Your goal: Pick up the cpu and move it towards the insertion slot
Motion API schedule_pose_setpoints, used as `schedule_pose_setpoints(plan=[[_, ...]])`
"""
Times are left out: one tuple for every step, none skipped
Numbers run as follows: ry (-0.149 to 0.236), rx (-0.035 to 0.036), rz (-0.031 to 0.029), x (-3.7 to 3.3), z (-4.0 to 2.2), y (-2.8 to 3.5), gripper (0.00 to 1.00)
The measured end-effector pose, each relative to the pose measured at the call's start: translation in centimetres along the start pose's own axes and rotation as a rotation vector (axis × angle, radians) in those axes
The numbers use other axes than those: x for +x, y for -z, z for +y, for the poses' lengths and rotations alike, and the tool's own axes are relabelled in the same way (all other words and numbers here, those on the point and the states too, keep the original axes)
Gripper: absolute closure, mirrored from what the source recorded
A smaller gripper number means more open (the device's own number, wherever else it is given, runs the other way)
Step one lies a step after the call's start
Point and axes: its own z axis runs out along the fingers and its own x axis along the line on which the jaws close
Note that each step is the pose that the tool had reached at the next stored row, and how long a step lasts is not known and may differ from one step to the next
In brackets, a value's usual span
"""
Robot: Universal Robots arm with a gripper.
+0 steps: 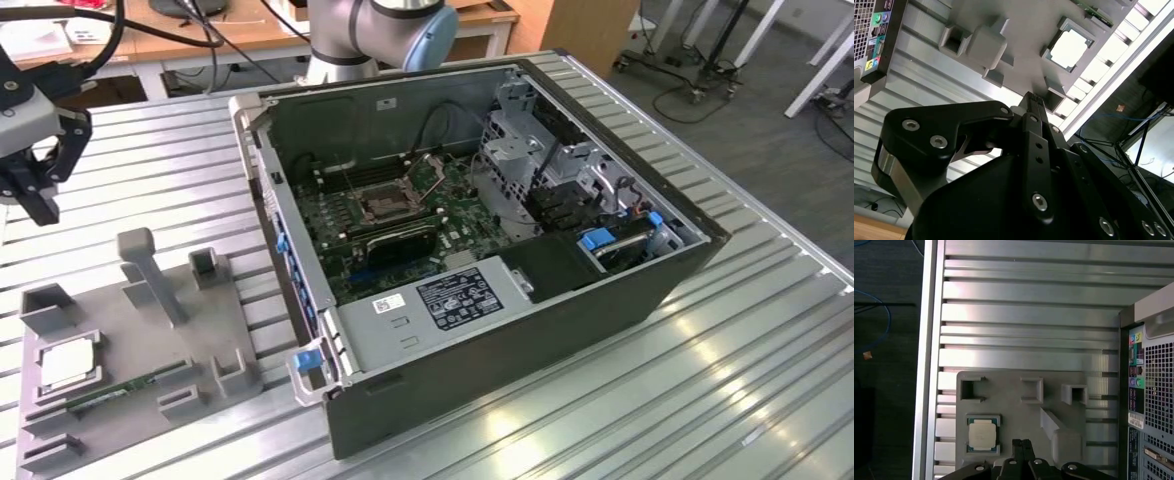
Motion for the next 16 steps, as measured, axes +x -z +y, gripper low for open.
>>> schedule_pose_setpoints(plan=[[0.000, 0.0000, 0.0000, 0.18, 0.00, -0.02, 0.89], [0.000, 0.0000, 0.0000, 0.35, 0.00, -0.04, 0.89], [0.000, 0.0000, -0.0001, 0.54, 0.01, -0.07, 0.89], [0.000, 0.0000, 0.0000, 0.74, 0.01, -0.09, 0.89], [0.000, 0.0000, -0.0001, 0.93, 0.01, -0.12, 0.89], [0.000, 0.0000, -0.0001, 1.11, 0.02, -0.14, 0.89], [0.000, 0.0000, -0.0001, 1.29, 0.02, -0.16, 0.89], [0.000, 0.0000, -0.0001, 1.46, 0.02, -0.19, 0.89], [0.000, 0.0001, -0.0001, 1.64, 0.03, -0.21, 0.89], [0.000, 0.0002, 0.0000, 1.81, 0.03, -0.23, 0.89], [0.000, 0.0002, 0.0000, 1.97, 0.03, -0.25, 0.89], [0.000, 0.0001, -0.0001, 2.13, 0.03, -0.27, 0.89], [0.000, 0.0002, 0.0000, 2.28, 0.03, -0.29, 0.89], [0.000, 0.0002, -0.0001, 2.42, 0.03, -0.31, 0.89], [0.000, 0.0002, -0.0001, 2.57, 0.04, -0.33, 0.89], [0.000, 0.0002, -0.0001, 2.69, 0.04, -0.35, 0.89]])
